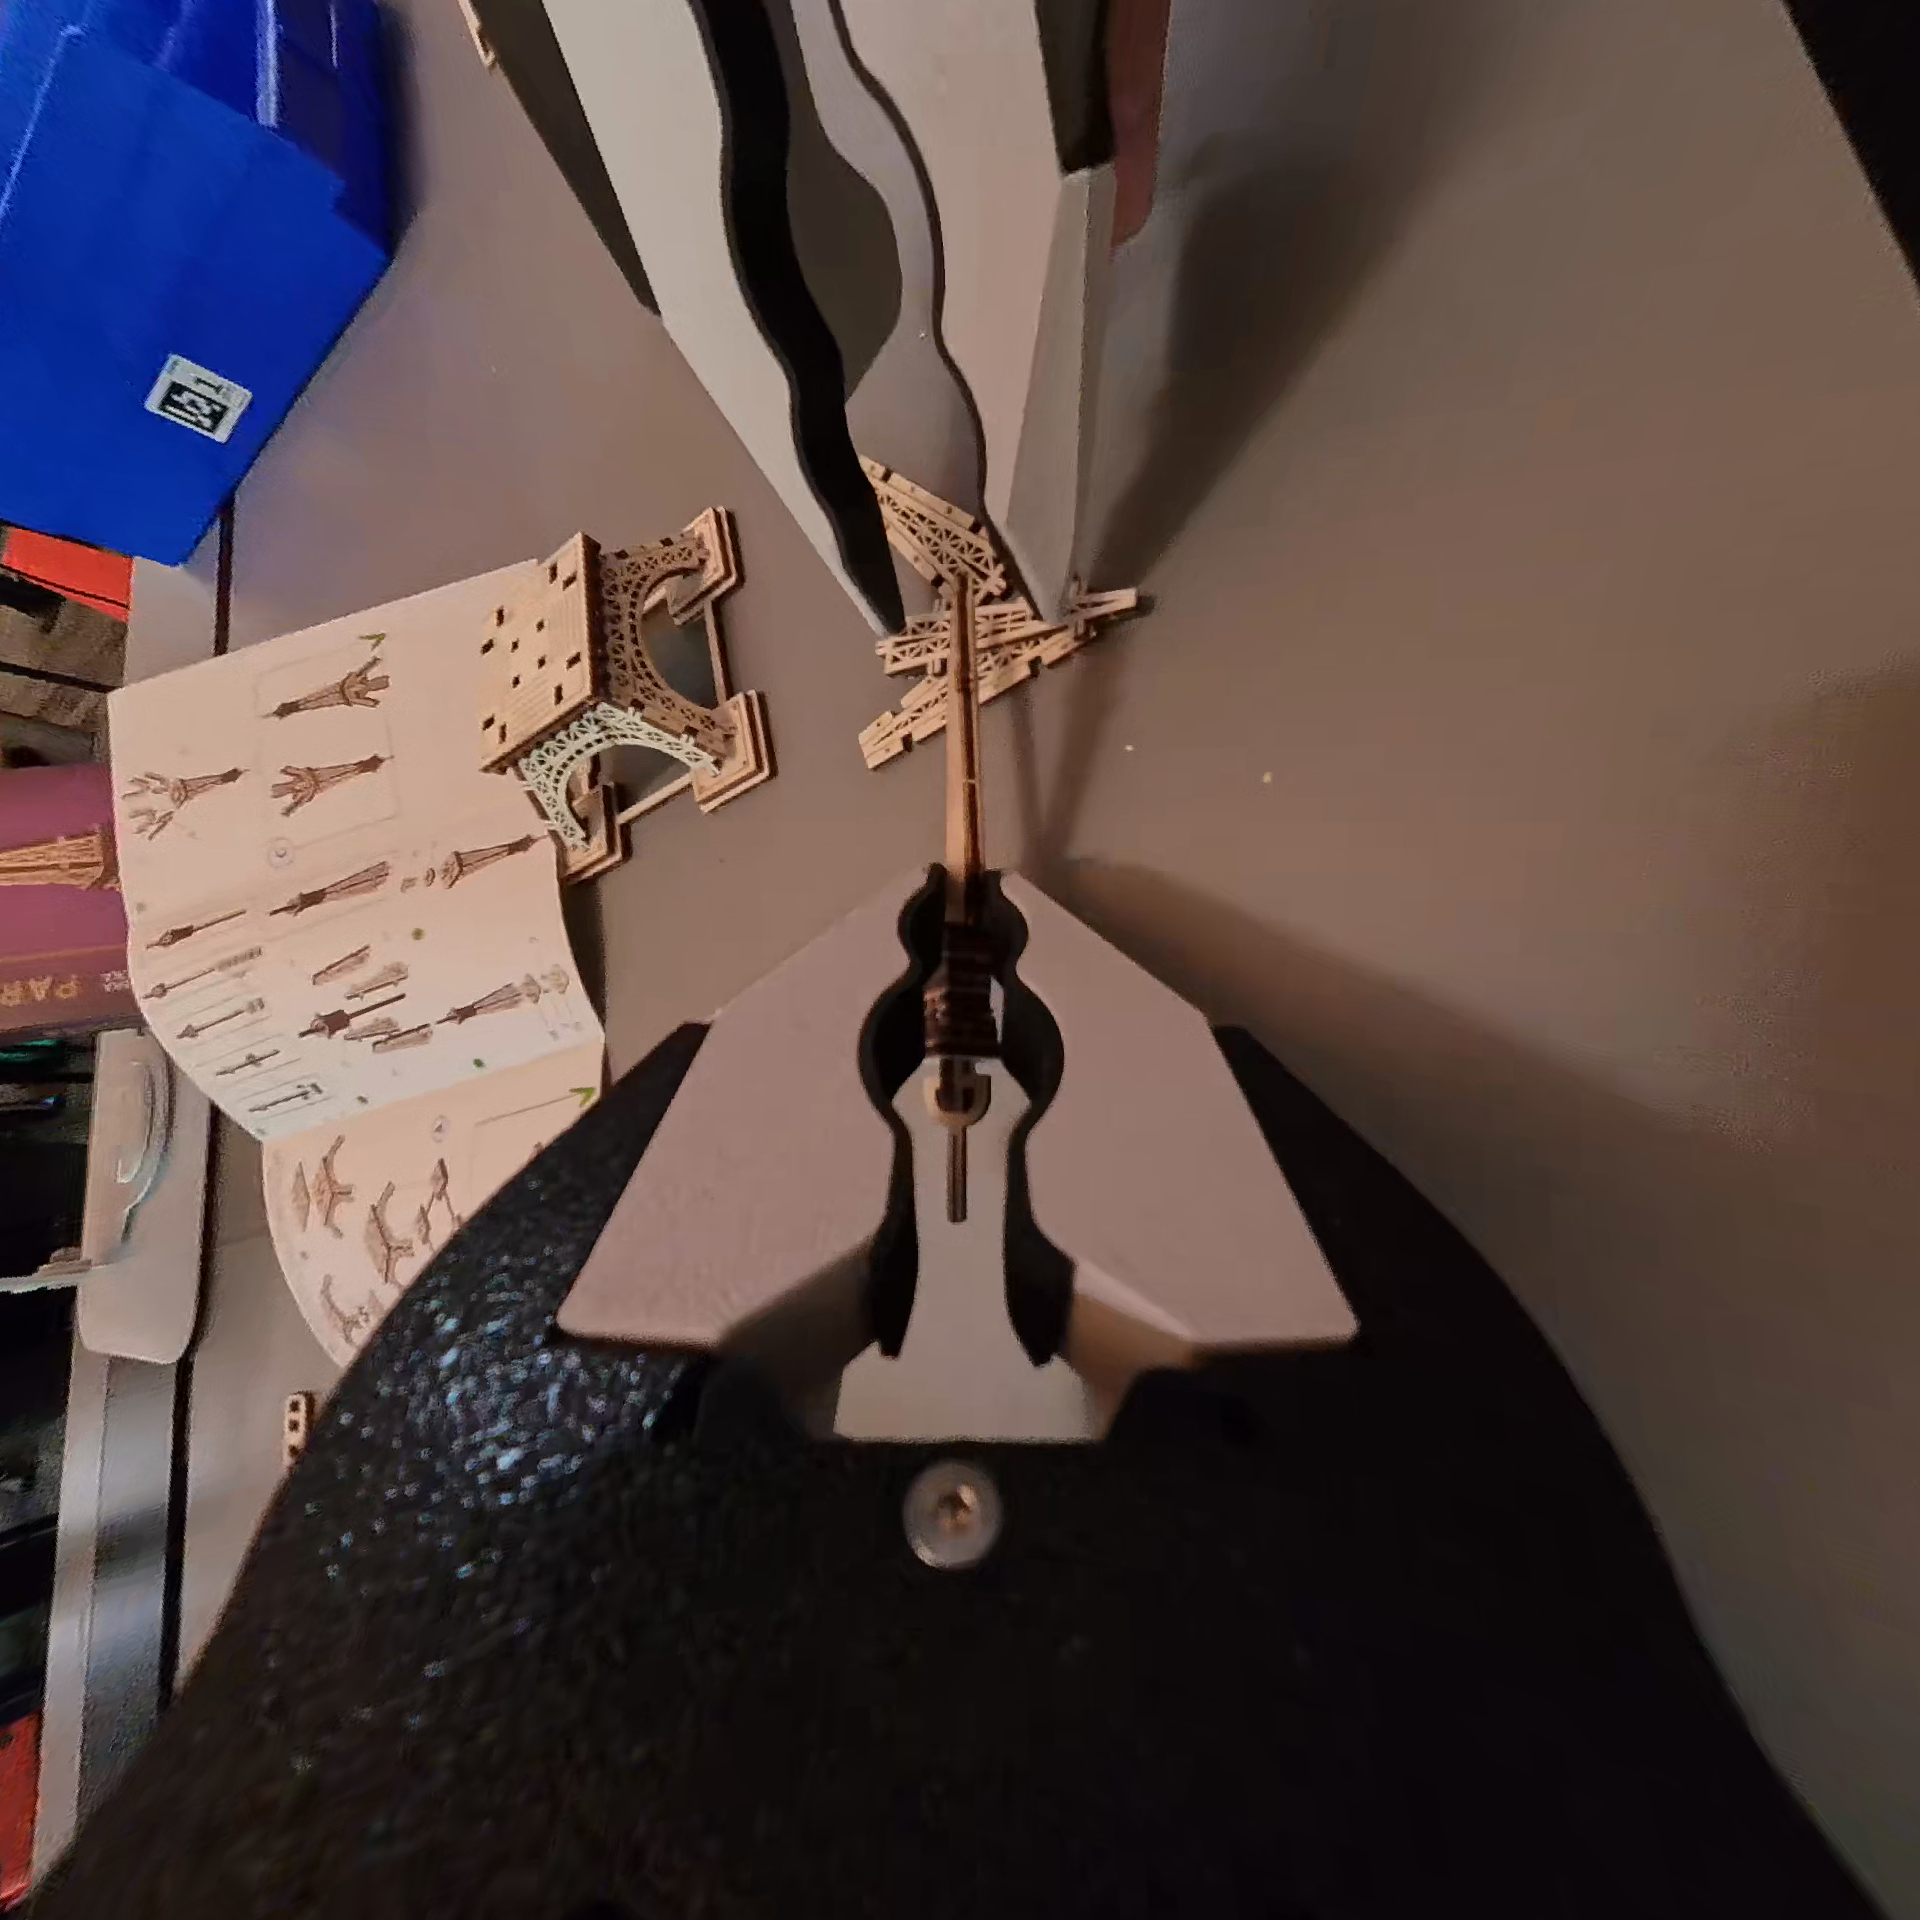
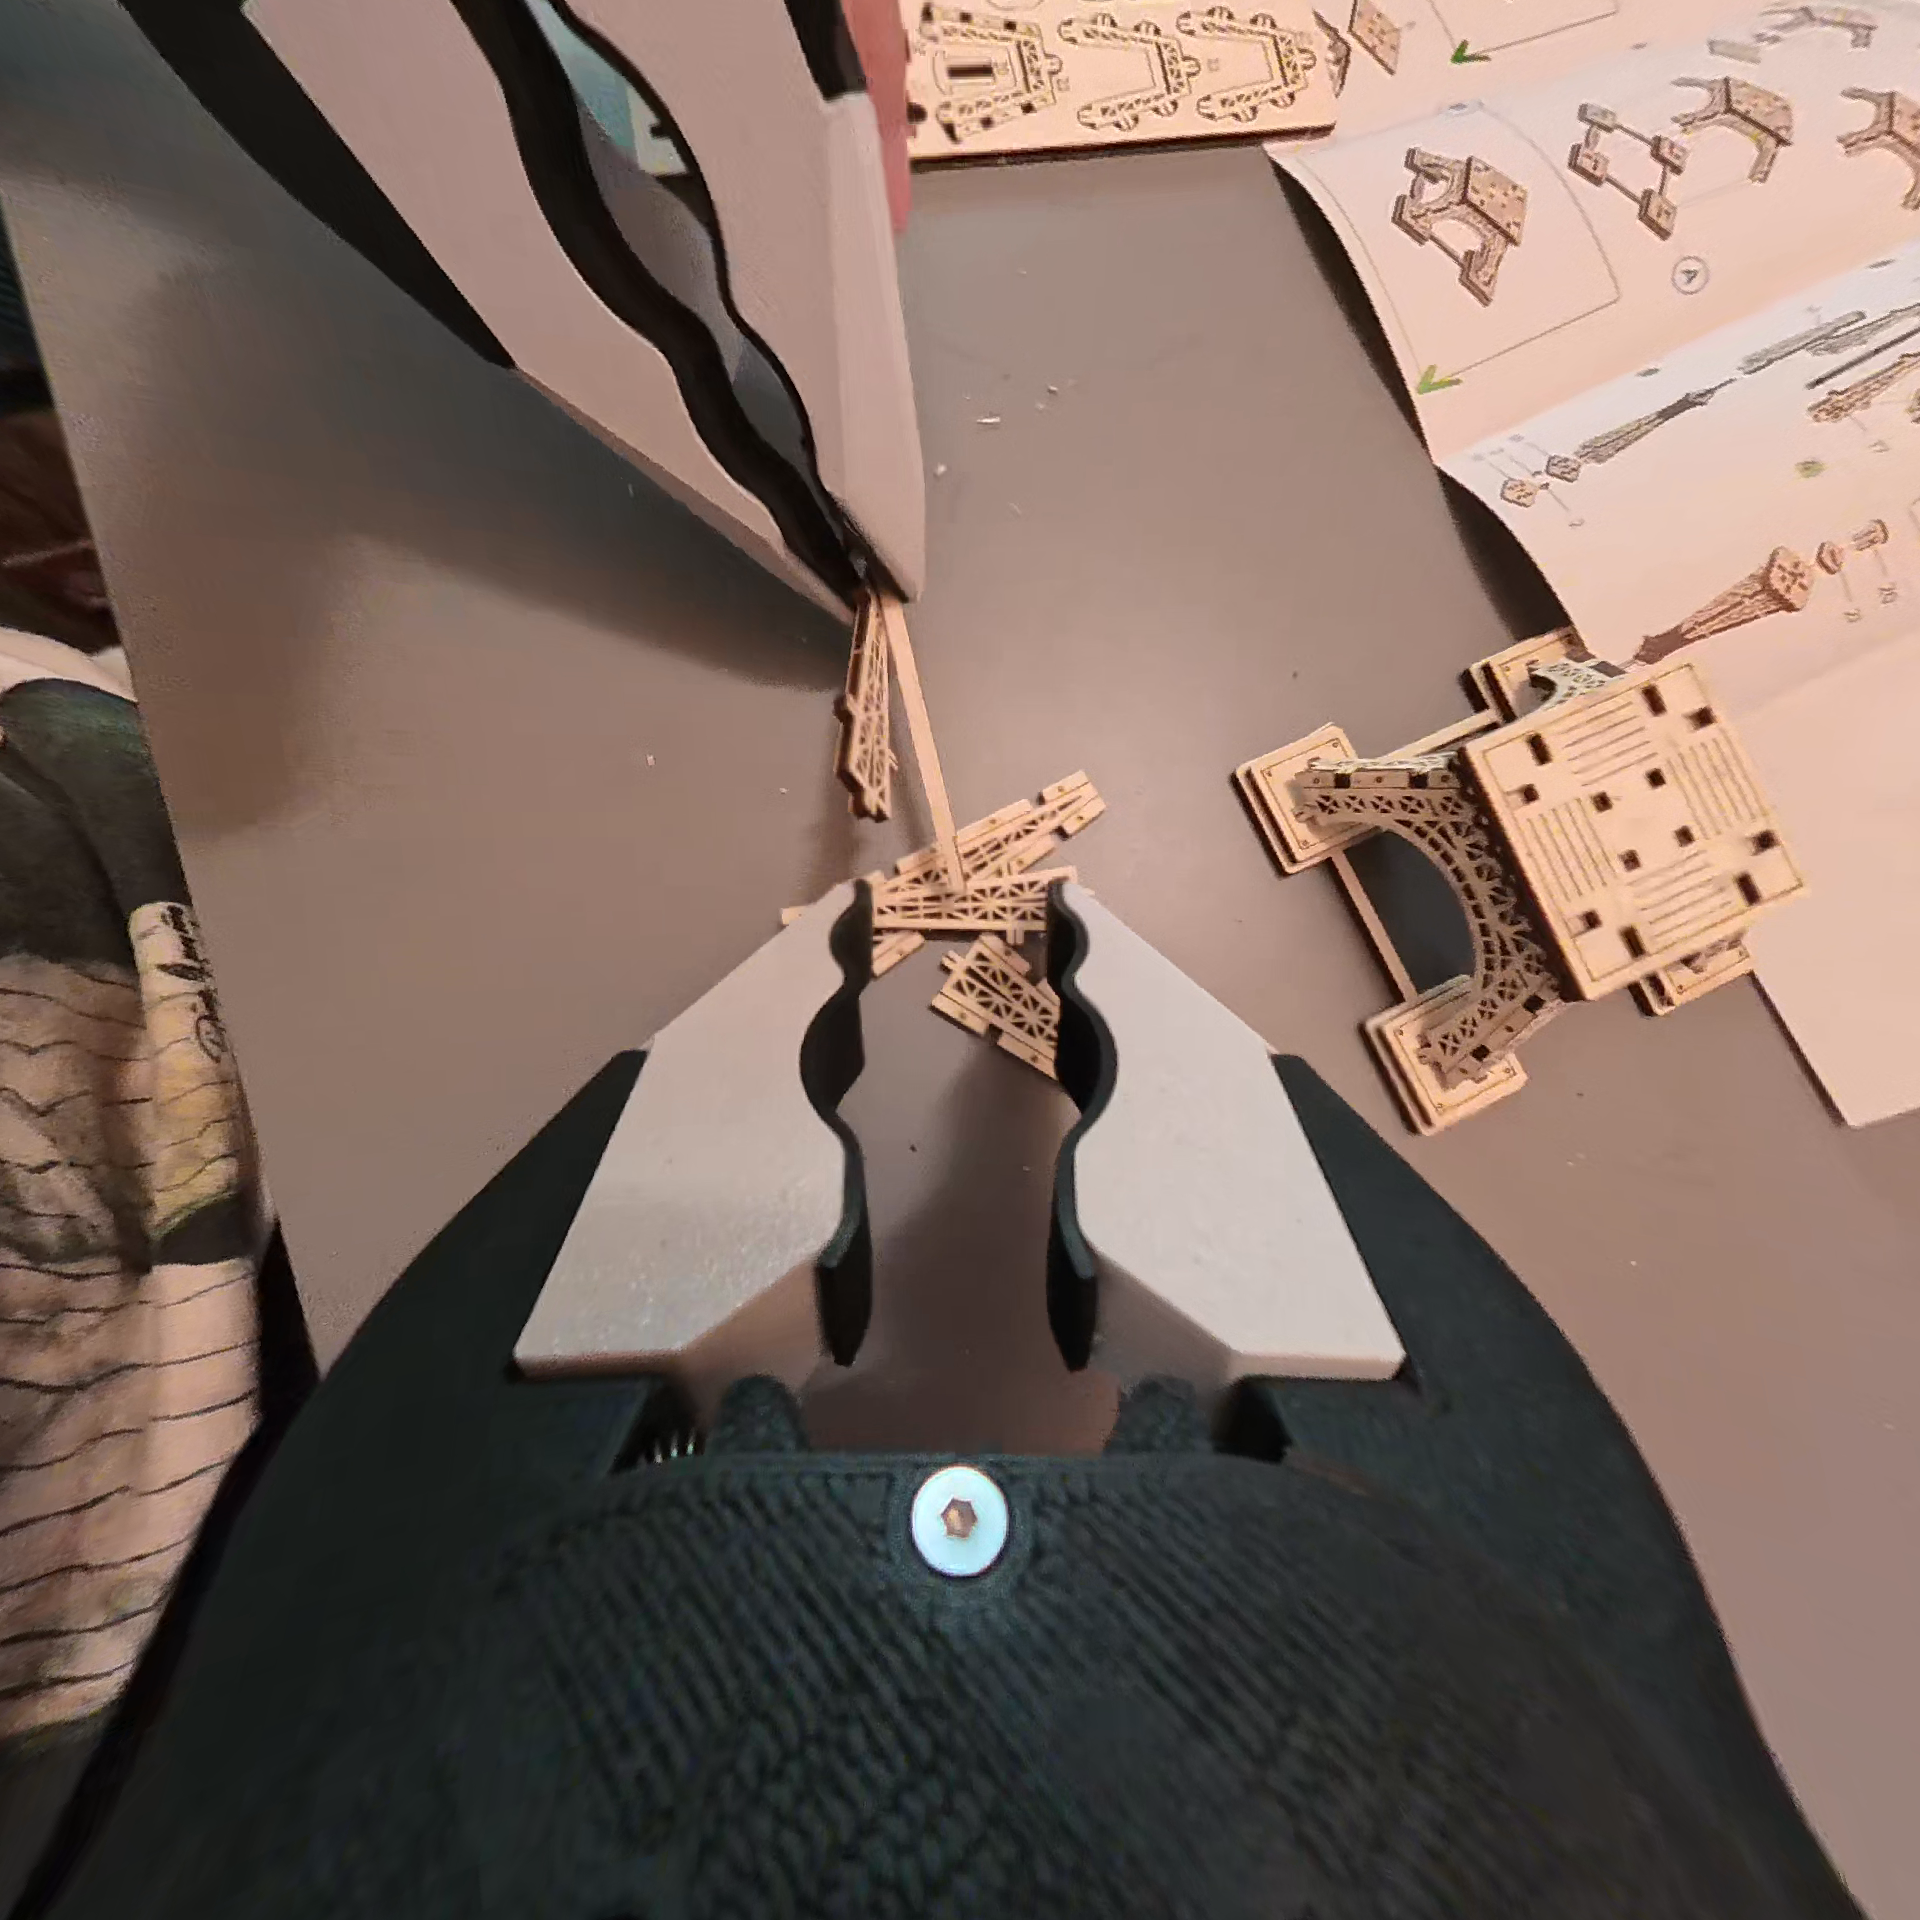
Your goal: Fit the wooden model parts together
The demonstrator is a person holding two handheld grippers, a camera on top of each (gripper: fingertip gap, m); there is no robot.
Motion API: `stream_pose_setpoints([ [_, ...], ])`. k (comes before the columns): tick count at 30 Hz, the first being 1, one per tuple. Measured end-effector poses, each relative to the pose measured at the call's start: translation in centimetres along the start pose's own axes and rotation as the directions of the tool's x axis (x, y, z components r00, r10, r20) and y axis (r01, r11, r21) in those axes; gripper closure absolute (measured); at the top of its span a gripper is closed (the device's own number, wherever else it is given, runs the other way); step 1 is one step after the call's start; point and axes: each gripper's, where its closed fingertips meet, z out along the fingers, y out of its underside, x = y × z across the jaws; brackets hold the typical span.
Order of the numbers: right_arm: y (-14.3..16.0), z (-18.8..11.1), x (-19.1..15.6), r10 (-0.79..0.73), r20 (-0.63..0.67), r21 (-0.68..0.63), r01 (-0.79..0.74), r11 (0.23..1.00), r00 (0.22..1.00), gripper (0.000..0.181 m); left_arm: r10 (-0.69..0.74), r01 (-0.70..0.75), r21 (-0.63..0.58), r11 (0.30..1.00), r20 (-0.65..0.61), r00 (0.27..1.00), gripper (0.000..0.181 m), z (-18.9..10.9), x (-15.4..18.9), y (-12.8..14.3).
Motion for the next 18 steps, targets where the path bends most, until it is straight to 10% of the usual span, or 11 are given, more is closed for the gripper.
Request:
stream_pose_setpoints([
  [18,-2.2,0.9,-1.8,-0.023,0.069,0.098,0.016,0.995,0.997,0.147,-0.265,0.249,-0.095,0.964,-0.261,0.928,0.177,-0.5,2.5,1.3],
])
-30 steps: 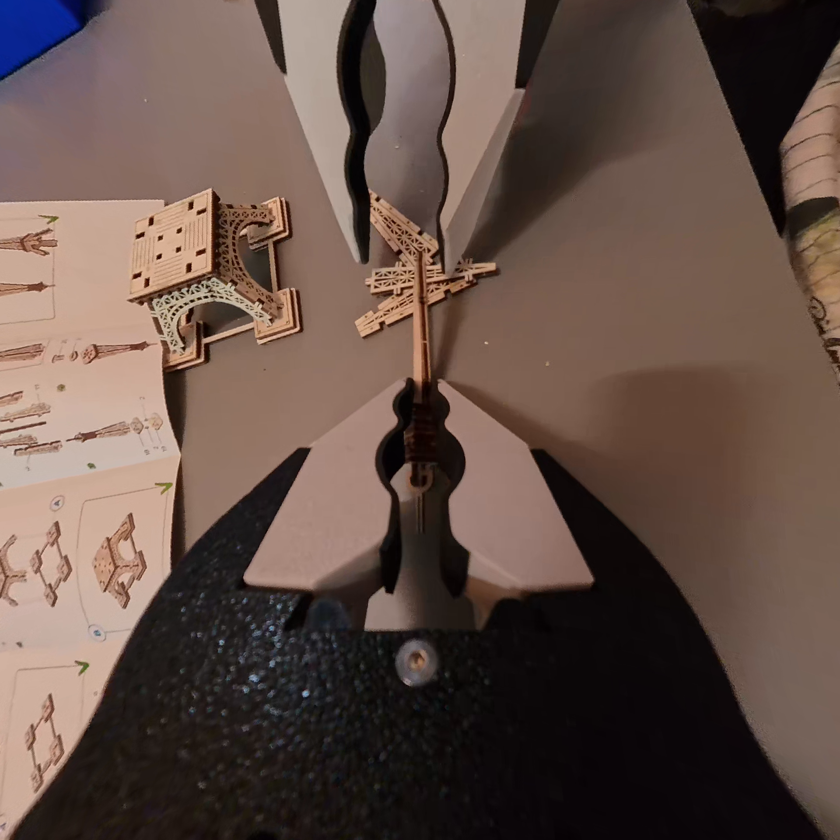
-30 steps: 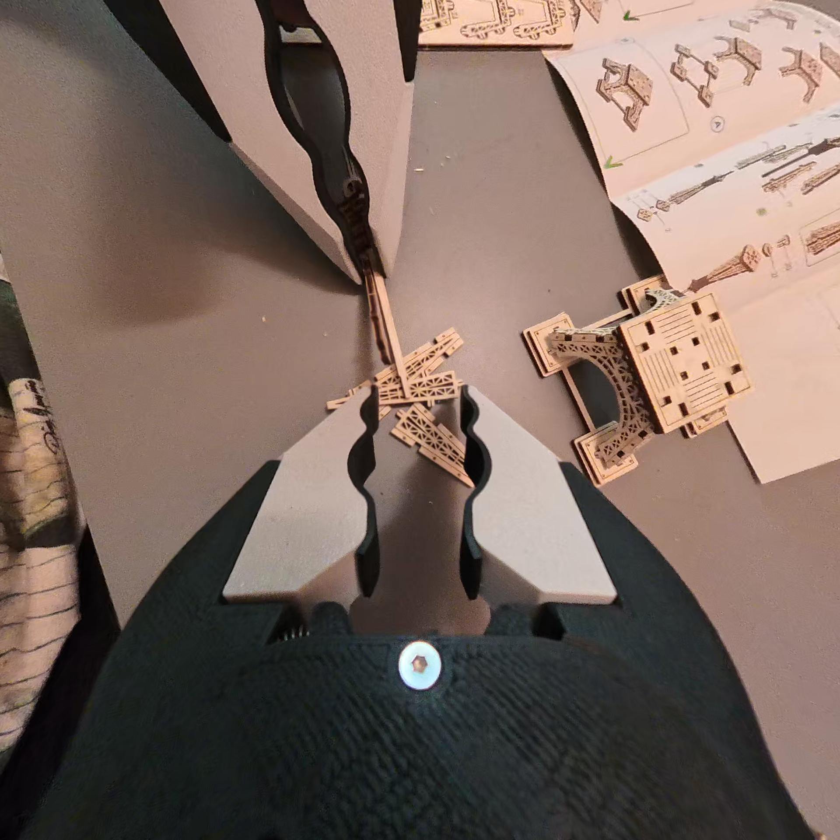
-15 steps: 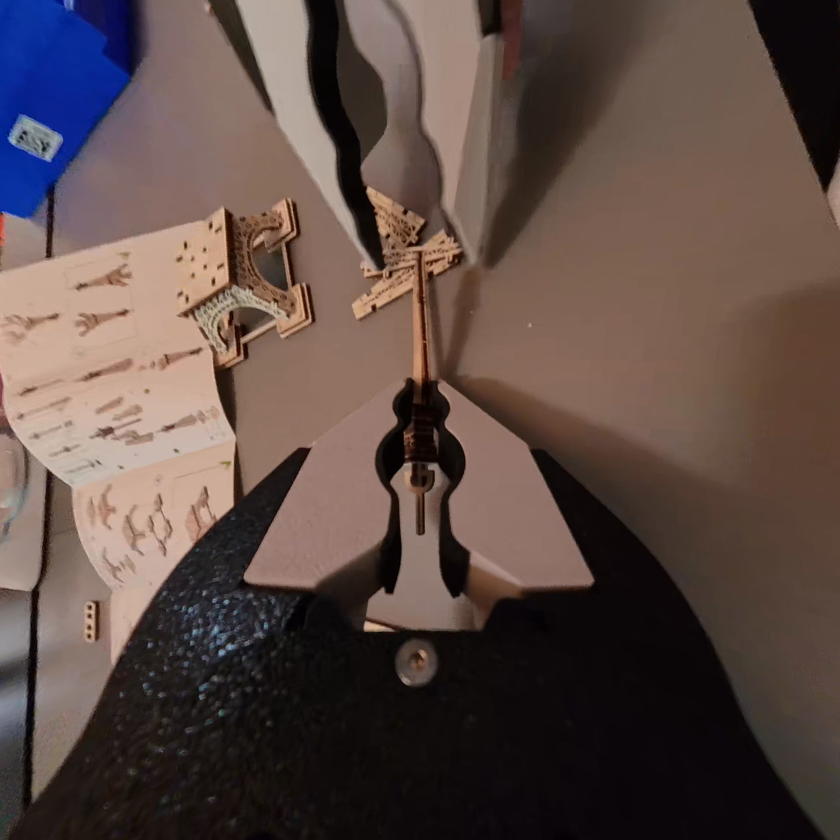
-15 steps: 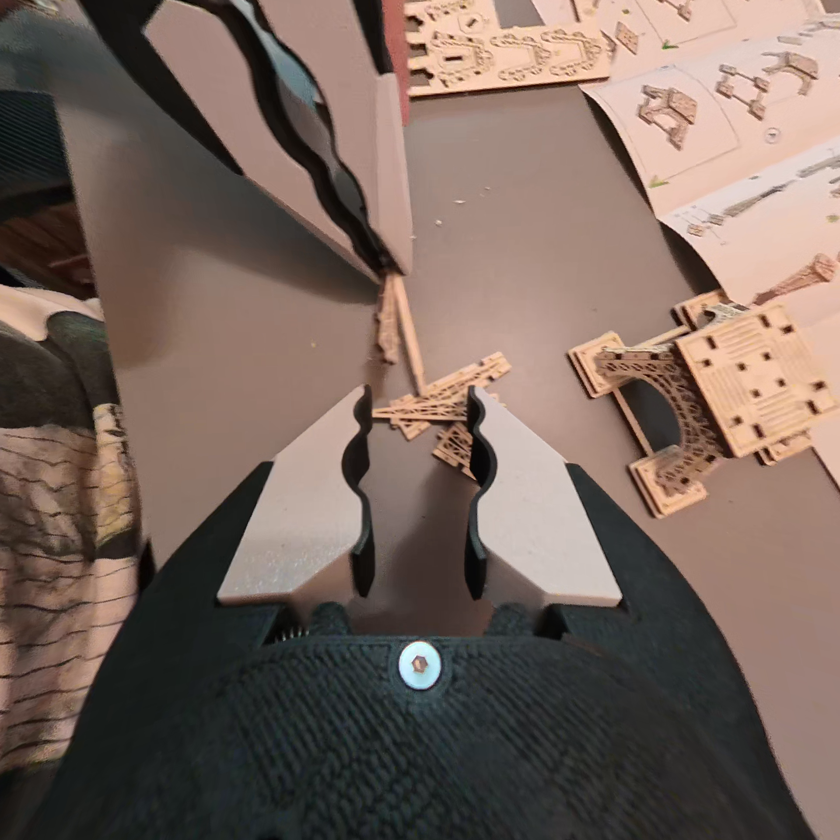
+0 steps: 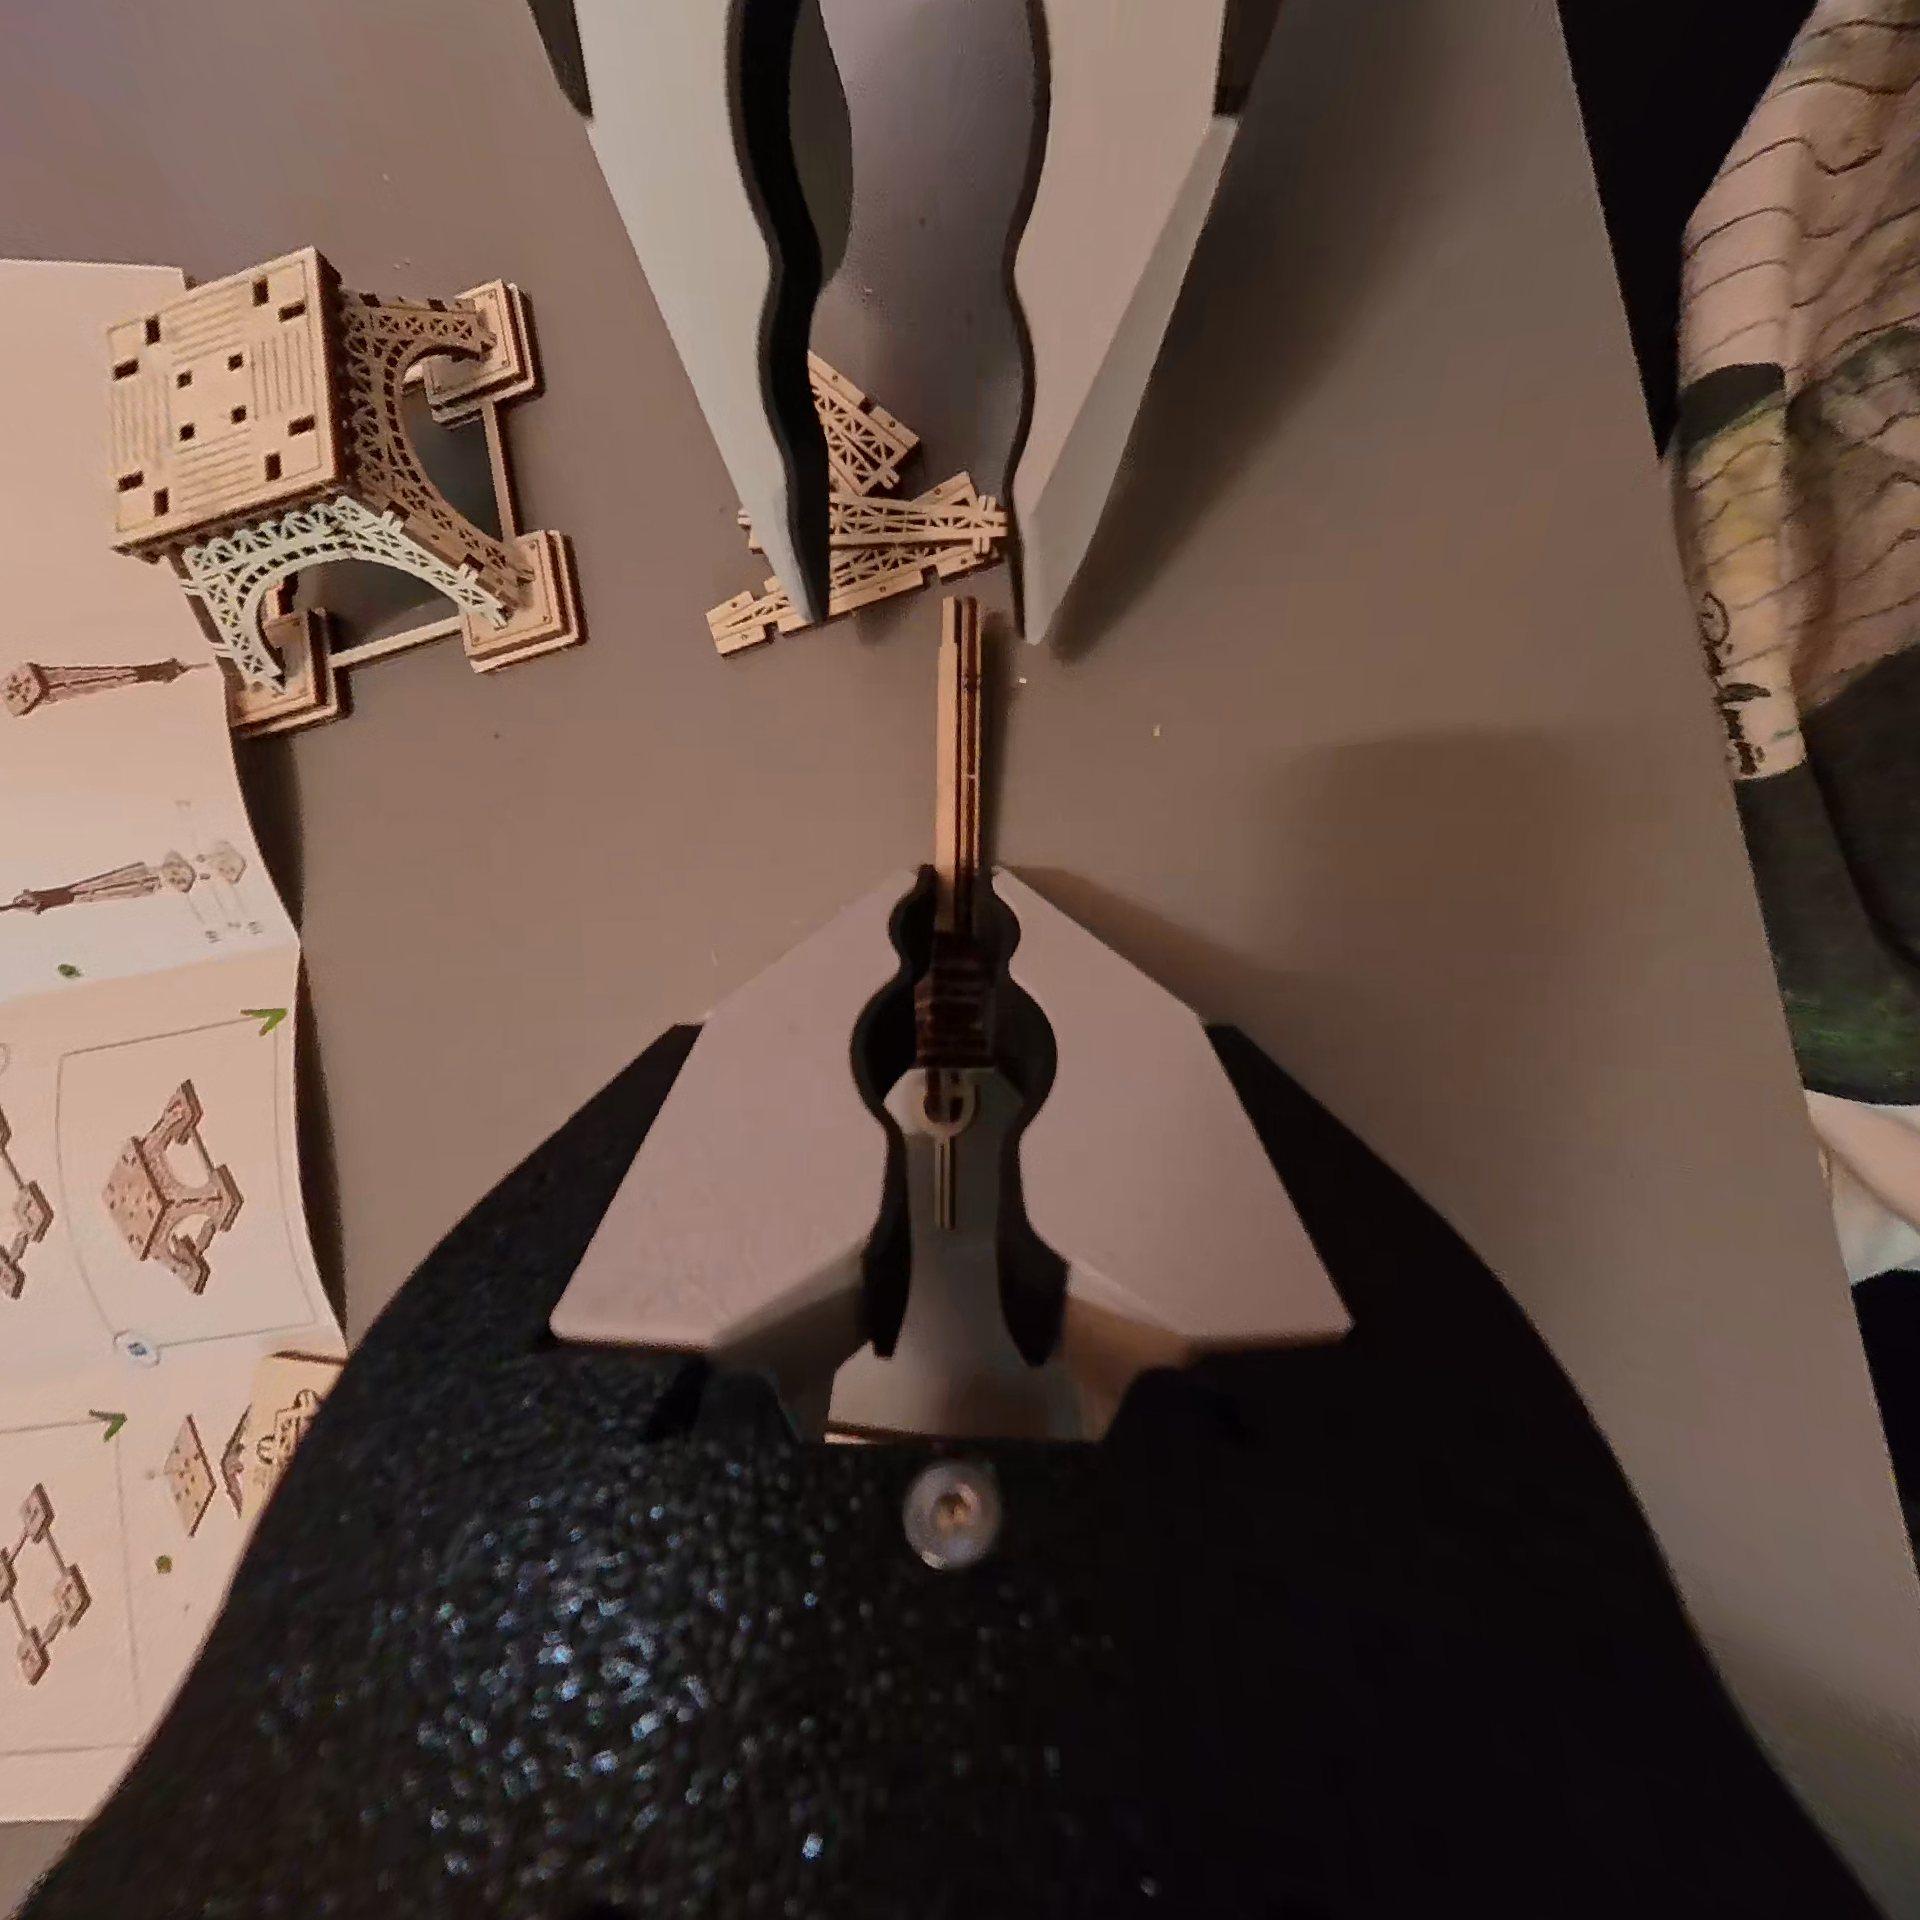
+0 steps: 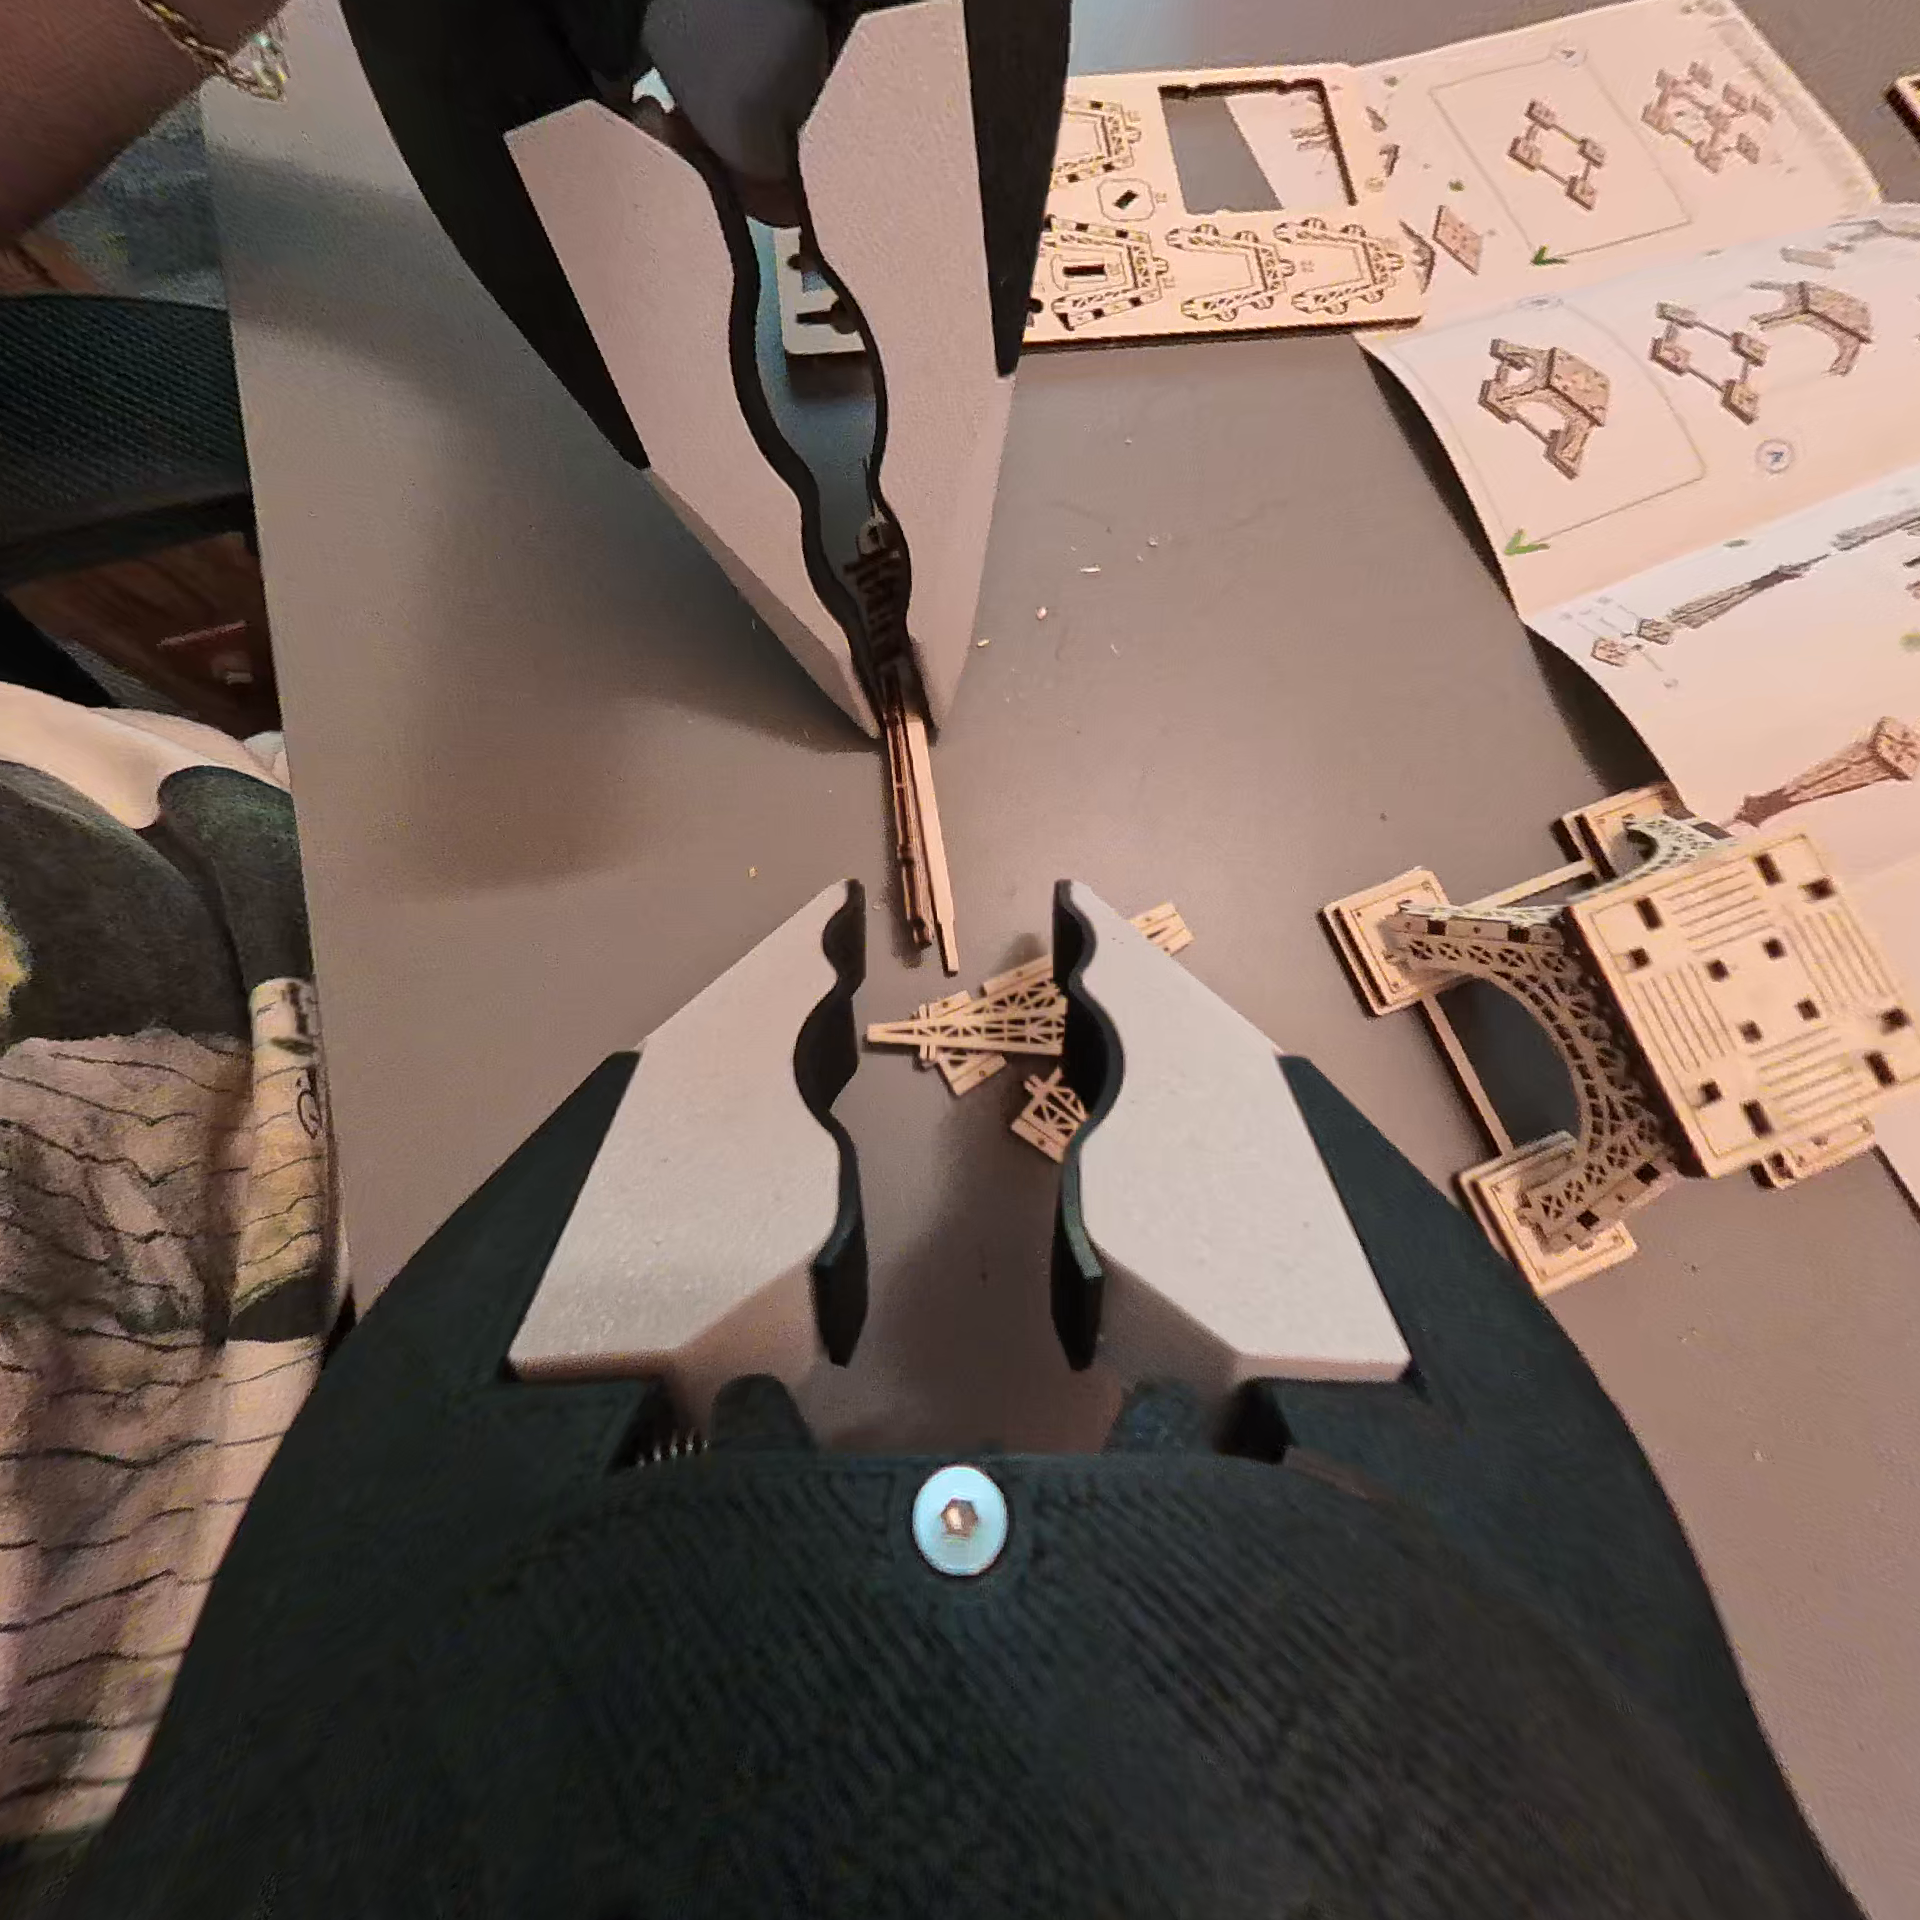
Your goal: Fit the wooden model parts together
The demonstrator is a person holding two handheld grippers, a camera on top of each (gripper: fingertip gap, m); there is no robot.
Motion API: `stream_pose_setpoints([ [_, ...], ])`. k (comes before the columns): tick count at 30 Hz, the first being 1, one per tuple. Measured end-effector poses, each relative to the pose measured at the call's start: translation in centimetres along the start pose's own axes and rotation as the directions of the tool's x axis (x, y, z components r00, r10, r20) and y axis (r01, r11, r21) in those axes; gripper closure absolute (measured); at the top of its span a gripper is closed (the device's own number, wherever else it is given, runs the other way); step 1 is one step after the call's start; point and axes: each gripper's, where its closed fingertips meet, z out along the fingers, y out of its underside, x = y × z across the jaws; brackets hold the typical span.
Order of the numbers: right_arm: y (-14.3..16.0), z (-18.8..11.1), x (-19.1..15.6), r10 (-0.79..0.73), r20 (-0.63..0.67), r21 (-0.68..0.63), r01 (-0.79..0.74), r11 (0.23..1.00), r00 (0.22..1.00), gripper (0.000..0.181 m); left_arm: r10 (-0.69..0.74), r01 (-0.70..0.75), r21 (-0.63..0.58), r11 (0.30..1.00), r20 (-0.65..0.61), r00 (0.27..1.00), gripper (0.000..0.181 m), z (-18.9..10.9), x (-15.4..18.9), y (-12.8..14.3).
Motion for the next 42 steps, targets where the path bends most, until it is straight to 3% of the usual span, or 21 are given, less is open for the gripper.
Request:
stream_pose_setpoints([
  [12,0.7,1.4,-0.6,-0.013,0.04,-0.06,0.015,0.998,0.999,0.176,-0.067,0.068,0.056,0.996,-0.028,0.997,0.17,0.3,0.2,-0.4],
  [22,0.8,1.4,-0.7,0.012,0.051,-0.048,-0.01,0.999,0.999,0.168,-0.2,0.203,0.064,0.977,-0.057,0.978,0.175,0.3,-0.1,-0.1],
  [28,2.0,-1.2,0.8,0.071,-0.026,-0.073,-0.073,0.995,0.997,0.143,-0.091,0.089,0.064,0.994,0.032,0.995,0.177,0.2,-0.3,-0.1],
  [30,2.5,-2.6,1.5,0.085,-0.059,-0.064,-0.089,0.994,0.995,0.144,-0.039,0.035,0.063,0.997,0.063,0.997,0.177,0.2,-0.3,-0.2],
  [34,3.2,-4.4,2.1,-0.078,-0.109,-0.075,0.07,0.995,0.991,0.155,0.032,-0.039,0.077,0.996,0.088,0.996,0.177,0.2,-0.2,-0.8],
  [36,3.2,-4.3,2.8,-0.181,-0.144,-0.099,0.168,0.981,0.973,0.148,0.072,-0.081,0.09,0.993,0.105,0.992,0.177,0.0,-0.3,-1.3],
  [42,3.4,-2.8,3.1,-0.475,-0.097,-0.244,0.441,0.863,0.875,0.143,0.161,-0.166,0.022,0.986,0.136,0.977,0.177,-0.3,-0.1,-0.9],
])
